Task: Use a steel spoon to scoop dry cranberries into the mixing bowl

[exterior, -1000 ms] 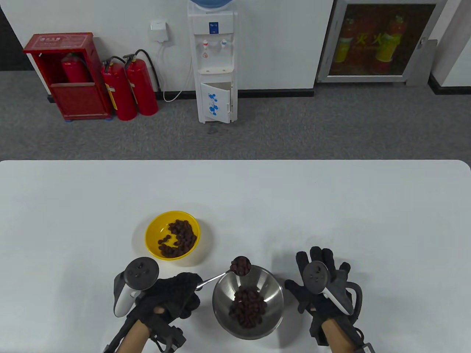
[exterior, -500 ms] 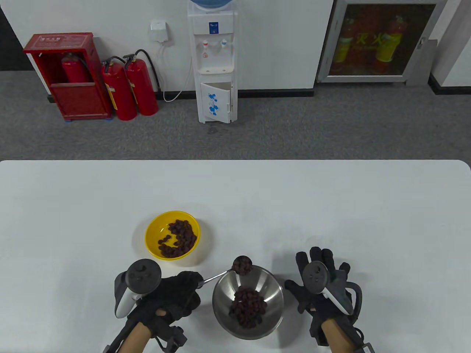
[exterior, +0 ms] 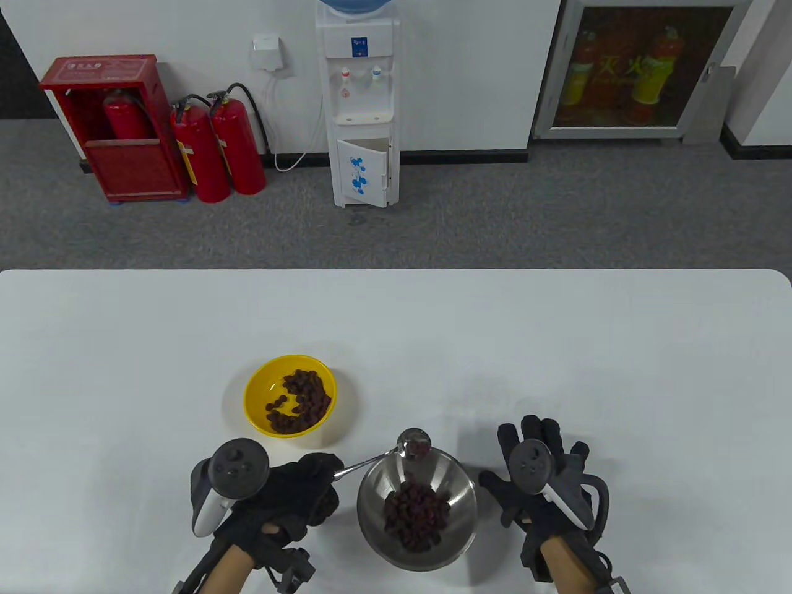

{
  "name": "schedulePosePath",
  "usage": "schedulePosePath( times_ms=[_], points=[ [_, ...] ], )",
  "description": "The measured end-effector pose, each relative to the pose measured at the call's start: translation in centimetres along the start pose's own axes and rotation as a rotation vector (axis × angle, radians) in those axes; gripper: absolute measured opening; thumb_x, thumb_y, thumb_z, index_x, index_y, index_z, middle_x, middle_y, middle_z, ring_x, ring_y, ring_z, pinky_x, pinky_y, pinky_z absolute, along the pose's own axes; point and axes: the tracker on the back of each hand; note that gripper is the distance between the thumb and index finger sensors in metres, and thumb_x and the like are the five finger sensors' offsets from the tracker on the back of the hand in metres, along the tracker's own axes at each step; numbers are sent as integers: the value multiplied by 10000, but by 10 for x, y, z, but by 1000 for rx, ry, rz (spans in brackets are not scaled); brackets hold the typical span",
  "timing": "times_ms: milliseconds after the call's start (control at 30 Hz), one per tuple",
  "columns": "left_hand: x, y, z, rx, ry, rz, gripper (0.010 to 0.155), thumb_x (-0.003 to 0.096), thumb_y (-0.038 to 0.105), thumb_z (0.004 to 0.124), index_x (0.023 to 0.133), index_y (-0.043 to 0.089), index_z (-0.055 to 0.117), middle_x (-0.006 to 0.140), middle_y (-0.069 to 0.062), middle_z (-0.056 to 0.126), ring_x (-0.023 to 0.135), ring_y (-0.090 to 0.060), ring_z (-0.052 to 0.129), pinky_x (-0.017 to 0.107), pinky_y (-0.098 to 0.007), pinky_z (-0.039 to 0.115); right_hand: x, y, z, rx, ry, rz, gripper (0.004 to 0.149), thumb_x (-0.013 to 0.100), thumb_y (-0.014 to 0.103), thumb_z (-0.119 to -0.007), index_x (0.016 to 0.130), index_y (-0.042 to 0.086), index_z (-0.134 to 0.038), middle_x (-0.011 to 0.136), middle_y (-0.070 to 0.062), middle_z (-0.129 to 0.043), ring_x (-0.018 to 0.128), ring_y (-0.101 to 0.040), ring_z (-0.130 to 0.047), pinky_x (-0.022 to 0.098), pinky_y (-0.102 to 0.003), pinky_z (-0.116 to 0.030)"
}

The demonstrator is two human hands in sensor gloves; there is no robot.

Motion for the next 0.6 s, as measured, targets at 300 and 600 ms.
schedulePosePath(
  times_ms=[300, 600],
  points=[
    [-5, 13, 1, 210, 122, 140, 443, 471, 447, 683, 863, 265, 777, 565, 106, 1043, 334, -185, 1048, 349, -414, 874, 0, 0, 0, -3, 1, 1, 846, 376, 745, -689, 1073, 409, -345, 1138, 51, -94, 1097, -258, -80, 696, -698, -101],
    [-6, 12, -2, 223, 162, 141, 442, 470, 445, 682, 862, 262, 778, 563, 106, 1043, 330, -185, 1048, 346, -414, 874, 0, 0, 0, -5, 1, 1, 848, 375, 746, -690, 1073, 410, -345, 1138, 52, -93, 1096, -259, -79, 696, -698, -100]
  ],
)
Point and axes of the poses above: the tracker on the back of each hand, its own y axis roughly to the thumb side, its own x axis roughly from the wrist to the fingertips, z = x × y
